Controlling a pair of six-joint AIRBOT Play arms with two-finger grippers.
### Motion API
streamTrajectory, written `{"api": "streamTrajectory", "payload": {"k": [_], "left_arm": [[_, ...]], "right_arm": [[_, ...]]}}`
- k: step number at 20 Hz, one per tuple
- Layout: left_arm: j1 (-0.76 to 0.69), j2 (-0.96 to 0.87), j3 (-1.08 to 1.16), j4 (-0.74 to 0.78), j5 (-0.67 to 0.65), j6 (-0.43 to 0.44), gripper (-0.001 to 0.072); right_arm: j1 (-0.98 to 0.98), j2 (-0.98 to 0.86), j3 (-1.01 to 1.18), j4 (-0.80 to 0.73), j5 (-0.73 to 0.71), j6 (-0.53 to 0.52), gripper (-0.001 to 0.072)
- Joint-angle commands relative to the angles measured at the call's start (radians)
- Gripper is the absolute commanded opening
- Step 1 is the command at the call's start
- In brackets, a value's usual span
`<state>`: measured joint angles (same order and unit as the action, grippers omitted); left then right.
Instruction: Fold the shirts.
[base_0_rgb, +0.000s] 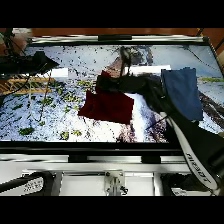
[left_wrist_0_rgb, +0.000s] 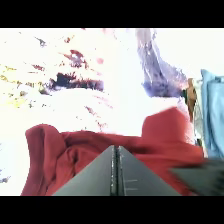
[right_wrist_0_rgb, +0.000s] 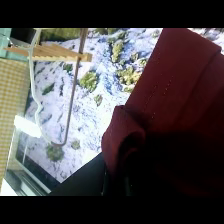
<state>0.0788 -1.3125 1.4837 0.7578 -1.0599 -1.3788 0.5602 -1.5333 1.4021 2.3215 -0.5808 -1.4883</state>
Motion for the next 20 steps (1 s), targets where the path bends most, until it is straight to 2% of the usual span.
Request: {"api": "streamTrajectory", "payload": {"k": [1, 4, 5, 6, 7, 9, 10, 16, 17, 18, 20], "left_arm": [[0.021, 0.019, -0.004, 0.007, -0.056, 0.006, 0.0037], [0.014, 0.013, -0.004, 0.007, -0.056, 0.01, 0.0037], [0.011, 0.011, -0.004, 0.007, -0.056, 0.01, 0.0037], [0.011, 0.01, -0.004, 0.007, -0.056, 0.017, 0.0037], [0.01, 0.009, -0.004, 0.007, -0.056, 0.024, 0.0037], [0.01, 0.008, -0.004, 0.007, -0.056, 0.024, 0.0037], [0.01, 0.008, -0.004, 0.007, -0.056, 0.024, 0.0037], [0.01, 0.008, -0.004, 0.029, -0.06, 0.032, 0.0038], [0.01, 0.008, -0.004, 0.03, -0.06, 0.032, 0.0038], [0.01, 0.007, -0.004, 0.029, -0.06, 0.033, 0.0038], [0.01, 0.006, -0.004, 0.029, -0.06, 0.032, 0.0038]], "right_arm": [[0.096, -0.137, 0.005, 0.092, 0.138, 0.026, 0.0069], [0.124, -0.192, 0.037, 0.109, 0.145, 0.042, 0.0083], [0.124, -0.205, 0.054, 0.114, 0.146, 0.053, 0.019], [0.122, -0.209, 0.068, 0.122, 0.143, 0.055, 0.0461], [0.117, -0.202, 0.074, 0.118, 0.131, 0.046, 0.0554], [0.085, -0.171, 0.078, 0.079, 0.029, 0.008, 0.0554], [0.051, -0.148, 0.078, 0.03, -0.066, 0.007, 0.0554], [-0.282, -0.029, 0.074, -0.415, -0.653, 0.067, 0.0554], [-0.334, -0.029, 0.05, -0.428, -0.705, 0.067, 0.0671], [-0.377, -0.029, 0.0, -0.406, -0.725, 0.066, 0.0691], [-0.409, -0.031, -0.127, -0.299, -0.655, 0.046, 0.0692]]}}
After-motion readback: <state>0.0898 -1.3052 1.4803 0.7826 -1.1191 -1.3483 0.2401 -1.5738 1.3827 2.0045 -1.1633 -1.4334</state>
